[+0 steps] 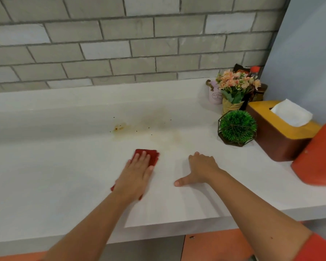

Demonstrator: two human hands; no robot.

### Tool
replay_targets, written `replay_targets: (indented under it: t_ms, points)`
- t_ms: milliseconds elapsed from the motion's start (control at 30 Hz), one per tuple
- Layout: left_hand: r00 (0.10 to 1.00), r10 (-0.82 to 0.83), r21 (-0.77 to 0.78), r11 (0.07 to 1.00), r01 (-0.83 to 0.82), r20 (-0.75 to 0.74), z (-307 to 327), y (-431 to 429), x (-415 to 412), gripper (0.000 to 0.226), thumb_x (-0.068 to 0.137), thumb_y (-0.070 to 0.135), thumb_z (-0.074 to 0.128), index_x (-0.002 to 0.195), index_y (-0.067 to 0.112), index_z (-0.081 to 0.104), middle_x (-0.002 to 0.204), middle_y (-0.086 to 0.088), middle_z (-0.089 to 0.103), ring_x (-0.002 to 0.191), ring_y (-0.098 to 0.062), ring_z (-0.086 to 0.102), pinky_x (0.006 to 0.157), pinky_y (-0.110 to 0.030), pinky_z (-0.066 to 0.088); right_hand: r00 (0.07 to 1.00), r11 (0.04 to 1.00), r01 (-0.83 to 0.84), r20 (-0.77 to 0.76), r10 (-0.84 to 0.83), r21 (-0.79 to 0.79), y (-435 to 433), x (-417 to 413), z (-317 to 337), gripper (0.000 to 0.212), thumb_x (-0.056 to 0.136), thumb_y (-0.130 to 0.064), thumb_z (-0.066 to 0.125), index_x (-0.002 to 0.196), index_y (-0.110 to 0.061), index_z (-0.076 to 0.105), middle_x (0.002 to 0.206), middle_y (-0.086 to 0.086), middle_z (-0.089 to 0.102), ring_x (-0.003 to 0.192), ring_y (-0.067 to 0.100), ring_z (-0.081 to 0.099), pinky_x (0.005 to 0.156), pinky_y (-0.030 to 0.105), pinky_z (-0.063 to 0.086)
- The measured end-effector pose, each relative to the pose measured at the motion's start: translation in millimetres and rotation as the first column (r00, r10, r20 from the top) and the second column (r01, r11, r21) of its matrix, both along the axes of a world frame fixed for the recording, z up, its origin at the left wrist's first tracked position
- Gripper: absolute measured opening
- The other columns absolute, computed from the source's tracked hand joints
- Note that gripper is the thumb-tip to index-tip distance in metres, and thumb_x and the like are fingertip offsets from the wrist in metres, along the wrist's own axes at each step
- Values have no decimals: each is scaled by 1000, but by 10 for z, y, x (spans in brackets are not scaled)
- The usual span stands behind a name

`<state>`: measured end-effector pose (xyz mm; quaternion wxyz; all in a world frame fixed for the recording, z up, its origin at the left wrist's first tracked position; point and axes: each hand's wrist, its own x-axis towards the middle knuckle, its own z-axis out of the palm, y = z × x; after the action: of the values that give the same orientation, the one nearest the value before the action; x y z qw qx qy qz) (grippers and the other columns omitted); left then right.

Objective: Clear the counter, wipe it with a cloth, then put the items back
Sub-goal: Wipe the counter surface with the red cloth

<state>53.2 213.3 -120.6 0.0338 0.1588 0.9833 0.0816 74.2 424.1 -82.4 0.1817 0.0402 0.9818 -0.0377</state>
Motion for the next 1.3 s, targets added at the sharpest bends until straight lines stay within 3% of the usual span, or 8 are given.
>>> replay_targets:
  t_ms: [167,433,567,700,800,1000,1133,1300]
  points:
    - [954,299,-53,952,-300,-23,53,87,-173,58,101,38,12,150,8,9,159,-9,5,147,-26,3,119,-39,3,999,999,-49,0,49,5,-1,11,-2,105,62,-81,57,138,-11,35,140,10,38,130,27,38,110,42,27]
    - [987,31,254,965,-71,159,146,910,344,52,101,36,8,150,18,13,159,-2,4,147,-19,-1,119,-35,-2,997,991,-75,-18,73,-112,81,72,134,81,65,-67,68,122,-12,53,122,5,55,105,20,52,86,28,42]
    - [827,-57,690,585,-426,559,345,711,349,64,91,67,15,137,33,43,144,-4,42,129,-24,44,113,-41,30,946,944,-22,-313,-87,-329,-90,78,206,39,84,-18,56,121,-7,58,124,10,58,112,28,56,94,35,47]
    - [905,14,864,293,-410,425,417,467,207,51,100,47,18,140,24,40,146,2,41,134,-17,39,108,-31,27,937,977,30,-334,-101,-212,-795,141,-40,56,97,-34,34,145,-5,27,152,21,20,142,34,17,117,46,14]
    - [922,248,855,362,-372,296,374,222,31,45,101,38,25,133,19,49,138,3,48,130,-16,43,106,-28,28,977,990,-3,-211,-27,-141,-1023,163,-273,73,97,-53,18,151,-7,1,156,21,-8,145,34,-10,114,52,-11]
    - [926,376,710,644,-285,31,326,-346,-403,34,101,21,29,71,23,46,75,5,45,77,-16,42,75,-26,28,945,997,-23,-327,-4,-78,-248,-137,-341,57,102,-35,17,151,-10,5,160,6,0,148,17,-2,119,38,-5]
    - [913,406,437,815,-381,37,226,-752,-704,41,91,-1,38,129,3,52,139,-14,44,127,-32,42,106,-39,31,939,981,195,-287,-187,-2,-23,-470,-338,59,101,-37,15,150,-6,4,159,11,1,148,21,0,120,42,-2]
    - [908,415,244,877,-414,49,226,-876,-954,50,89,0,41,138,7,40,144,-14,34,131,-34,31,106,-42,27,951,995,100,-291,-104,-28,-830,-557,-364,63,100,-41,14,150,-3,1,159,13,-1,147,24,-3,119,44,-6]
